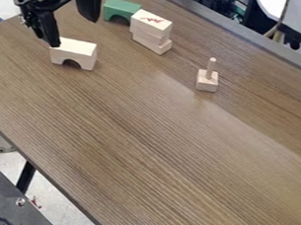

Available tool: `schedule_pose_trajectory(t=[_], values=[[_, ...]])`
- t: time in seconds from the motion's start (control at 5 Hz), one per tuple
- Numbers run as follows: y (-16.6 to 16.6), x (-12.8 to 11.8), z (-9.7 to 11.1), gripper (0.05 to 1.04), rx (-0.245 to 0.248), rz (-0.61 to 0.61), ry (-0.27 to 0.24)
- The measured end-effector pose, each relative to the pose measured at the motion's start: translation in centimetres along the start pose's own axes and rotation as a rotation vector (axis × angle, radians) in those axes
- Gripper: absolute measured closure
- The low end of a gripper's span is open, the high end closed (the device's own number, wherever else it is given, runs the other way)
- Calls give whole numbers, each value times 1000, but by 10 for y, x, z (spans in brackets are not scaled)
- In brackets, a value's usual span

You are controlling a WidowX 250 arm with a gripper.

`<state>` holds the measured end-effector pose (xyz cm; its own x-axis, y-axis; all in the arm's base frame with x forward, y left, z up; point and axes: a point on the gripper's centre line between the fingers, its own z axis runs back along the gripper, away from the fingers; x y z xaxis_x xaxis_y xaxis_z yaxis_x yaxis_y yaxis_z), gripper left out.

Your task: Put the arch on top of the green arch

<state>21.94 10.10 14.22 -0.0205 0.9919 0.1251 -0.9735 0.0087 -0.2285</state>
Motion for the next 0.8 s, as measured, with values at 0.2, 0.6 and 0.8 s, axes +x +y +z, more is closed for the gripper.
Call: schedule_pose_trajectory(t=[0.2, 0.6, 0.8], values=[[3, -2, -6, 85, 21, 3, 12], [-28, 23, -35, 85, 35, 78, 18], [-31, 25, -46, 85, 52, 82, 26]])
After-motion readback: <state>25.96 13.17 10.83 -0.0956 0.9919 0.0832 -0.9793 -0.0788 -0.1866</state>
